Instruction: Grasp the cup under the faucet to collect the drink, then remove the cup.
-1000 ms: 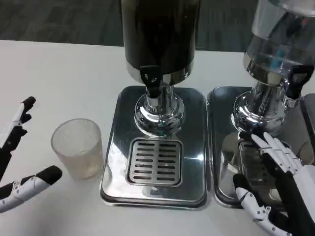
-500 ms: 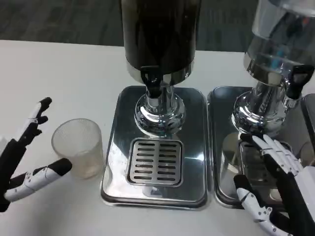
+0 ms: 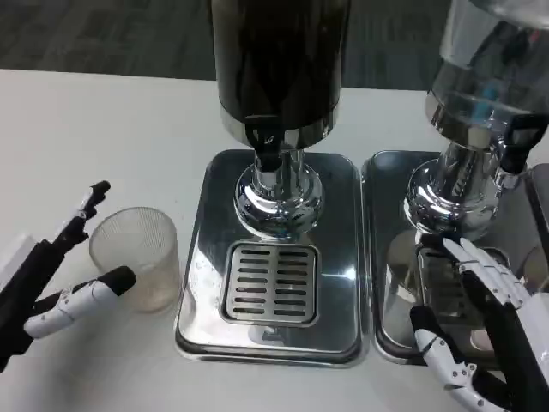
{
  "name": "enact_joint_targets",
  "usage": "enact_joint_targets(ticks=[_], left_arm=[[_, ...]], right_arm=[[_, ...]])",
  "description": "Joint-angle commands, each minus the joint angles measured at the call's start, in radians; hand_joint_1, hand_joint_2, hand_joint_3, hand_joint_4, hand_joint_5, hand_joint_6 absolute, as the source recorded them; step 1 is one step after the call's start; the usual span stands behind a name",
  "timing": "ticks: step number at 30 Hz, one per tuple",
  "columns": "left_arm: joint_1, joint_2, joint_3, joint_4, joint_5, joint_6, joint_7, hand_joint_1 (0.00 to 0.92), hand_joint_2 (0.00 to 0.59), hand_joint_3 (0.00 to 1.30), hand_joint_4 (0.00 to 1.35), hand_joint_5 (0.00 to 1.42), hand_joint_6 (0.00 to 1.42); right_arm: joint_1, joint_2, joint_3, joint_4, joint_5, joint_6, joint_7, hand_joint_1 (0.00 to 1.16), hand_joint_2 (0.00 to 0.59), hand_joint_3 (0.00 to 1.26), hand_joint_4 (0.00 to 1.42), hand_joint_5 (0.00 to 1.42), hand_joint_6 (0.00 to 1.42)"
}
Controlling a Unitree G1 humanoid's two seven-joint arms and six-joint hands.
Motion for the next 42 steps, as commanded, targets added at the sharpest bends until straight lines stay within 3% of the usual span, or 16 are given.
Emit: enact_joint_targets(ticks=[1, 13, 28, 42], left_arm=[[-0.041, 0.019, -0.020, 0.060, -0.027, -0.014, -0.048, 0.000, 0.000, 0.00, 0.00, 0.05, 0.12], [-0.111, 0.025, -0.061, 0.167, -0.024, -0.045, -0.073, 0.000, 0.000, 0.00, 0.00, 0.00, 0.10], [-0.162, 0.042, -0.080, 0.295, 0.004, -0.124, -0.011, 0.000, 0.000, 0.00, 0.00, 0.00, 0.09], [-0.228, 0.104, -0.153, 0.382, 0.218, -0.165, 0.264, 0.004, 0.000, 0.00, 0.00, 0.06, 0.14]], right_arm=[[0.007, 0.006, -0.002, -0.011, 0.011, -0.004, -0.007, 0.28, 0.389, 0.17, 0.10, 0.10, 0.11], [0.012, 0.011, -0.003, -0.014, 0.015, -0.001, -0.006, 0.28, 0.384, 0.17, 0.11, 0.11, 0.12], [0.031, 0.064, 0.041, -0.042, -0.037, 0.020, -0.022, 0.27, 0.380, 0.17, 0.11, 0.12, 0.14], [0.014, 0.106, 0.109, -0.010, -0.081, 0.026, -0.081, 0.27, 0.380, 0.17, 0.11, 0.12, 0.16]])
